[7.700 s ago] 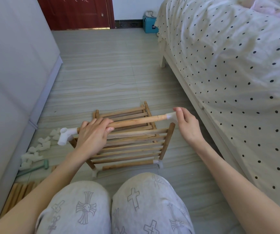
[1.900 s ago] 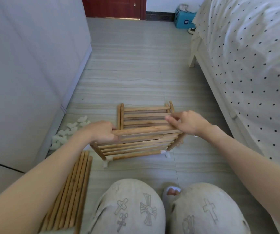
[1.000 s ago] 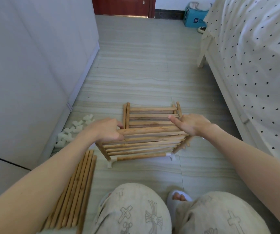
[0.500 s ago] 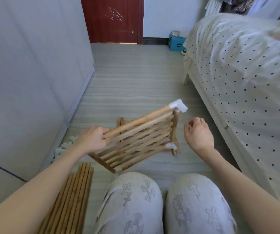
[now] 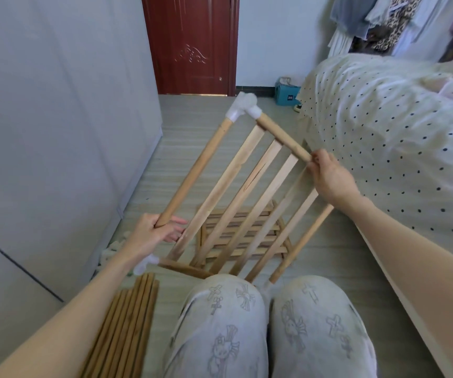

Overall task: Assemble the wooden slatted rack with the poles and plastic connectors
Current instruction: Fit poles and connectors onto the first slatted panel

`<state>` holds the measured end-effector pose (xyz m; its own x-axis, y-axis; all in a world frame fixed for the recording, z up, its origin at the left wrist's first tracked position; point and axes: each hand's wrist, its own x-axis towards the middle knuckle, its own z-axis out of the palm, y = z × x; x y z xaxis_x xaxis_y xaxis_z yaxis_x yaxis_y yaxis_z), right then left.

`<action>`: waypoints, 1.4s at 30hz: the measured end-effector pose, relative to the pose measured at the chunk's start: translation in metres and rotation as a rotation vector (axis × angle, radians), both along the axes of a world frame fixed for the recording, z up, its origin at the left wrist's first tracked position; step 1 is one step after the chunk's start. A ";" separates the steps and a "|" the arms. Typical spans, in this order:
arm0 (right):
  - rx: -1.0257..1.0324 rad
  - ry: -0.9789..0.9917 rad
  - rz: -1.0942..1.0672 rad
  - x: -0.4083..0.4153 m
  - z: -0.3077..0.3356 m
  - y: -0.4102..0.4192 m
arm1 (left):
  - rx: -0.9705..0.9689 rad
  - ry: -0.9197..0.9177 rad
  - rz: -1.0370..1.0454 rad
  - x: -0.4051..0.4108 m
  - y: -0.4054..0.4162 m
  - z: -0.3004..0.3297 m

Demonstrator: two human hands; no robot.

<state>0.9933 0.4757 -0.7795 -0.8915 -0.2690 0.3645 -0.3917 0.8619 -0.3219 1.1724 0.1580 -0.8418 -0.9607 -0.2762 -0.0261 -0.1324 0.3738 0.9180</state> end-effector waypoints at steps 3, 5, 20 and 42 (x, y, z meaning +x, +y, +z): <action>0.075 0.079 0.062 0.015 -0.006 -0.013 | -0.019 -0.133 0.068 -0.002 -0.004 -0.022; 0.142 0.212 0.149 0.024 -0.005 -0.029 | -0.117 -0.222 0.085 -0.005 -0.002 -0.029; 0.525 0.487 0.570 0.055 -0.001 -0.089 | -0.961 0.093 -0.114 -0.048 0.062 0.005; 0.041 -0.125 0.281 0.039 -0.023 -0.002 | 0.045 0.095 0.004 -0.024 0.042 -0.041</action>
